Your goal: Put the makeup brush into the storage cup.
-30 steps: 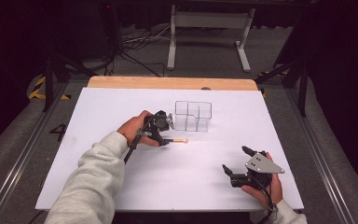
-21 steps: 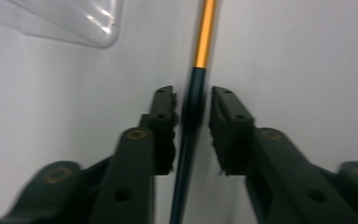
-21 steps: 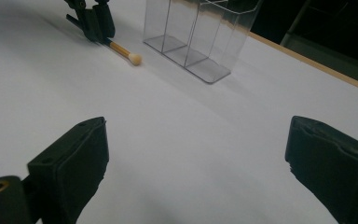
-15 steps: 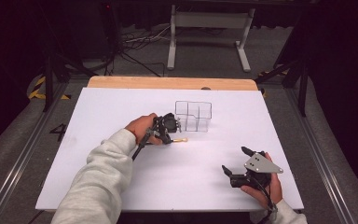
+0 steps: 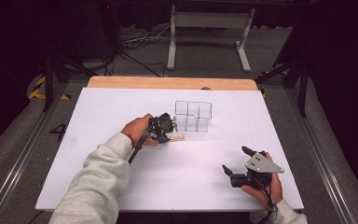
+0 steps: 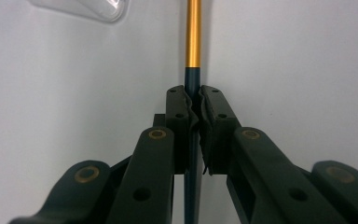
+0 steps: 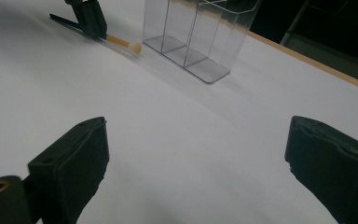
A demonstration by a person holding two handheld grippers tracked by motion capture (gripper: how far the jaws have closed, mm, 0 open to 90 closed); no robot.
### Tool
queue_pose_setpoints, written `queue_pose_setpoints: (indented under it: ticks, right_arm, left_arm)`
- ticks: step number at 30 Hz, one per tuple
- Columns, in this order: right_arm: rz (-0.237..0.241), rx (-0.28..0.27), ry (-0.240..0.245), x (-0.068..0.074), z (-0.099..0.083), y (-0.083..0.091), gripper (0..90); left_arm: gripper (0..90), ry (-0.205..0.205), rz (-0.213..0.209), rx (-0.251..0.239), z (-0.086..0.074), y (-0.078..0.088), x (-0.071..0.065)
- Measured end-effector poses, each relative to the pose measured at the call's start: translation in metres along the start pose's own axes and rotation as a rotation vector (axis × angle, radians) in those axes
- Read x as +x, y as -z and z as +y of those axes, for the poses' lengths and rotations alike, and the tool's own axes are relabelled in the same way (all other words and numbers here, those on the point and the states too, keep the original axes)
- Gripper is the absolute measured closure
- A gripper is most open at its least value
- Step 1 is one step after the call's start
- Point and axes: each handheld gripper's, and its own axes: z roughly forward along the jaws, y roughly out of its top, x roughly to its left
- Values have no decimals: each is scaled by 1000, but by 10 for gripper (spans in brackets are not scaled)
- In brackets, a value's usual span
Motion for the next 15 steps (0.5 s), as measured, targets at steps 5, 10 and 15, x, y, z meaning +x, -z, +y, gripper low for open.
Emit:
queue_pose_setpoints:
  ticks: [5,10,15]
  right_arm:
    - [-2,-1,-8,-1,0,0,69]
    - [-3,-6,-10,-1,0,0,69]
    - [-2,-5,-9,-1,0,0,69]
  left_arm:
    - [828,16,24,-45,-7,12,-1]
    - [828,24,49,-88,-13,20,-4]
    - [827,46,69,-117,-22,27,-6]
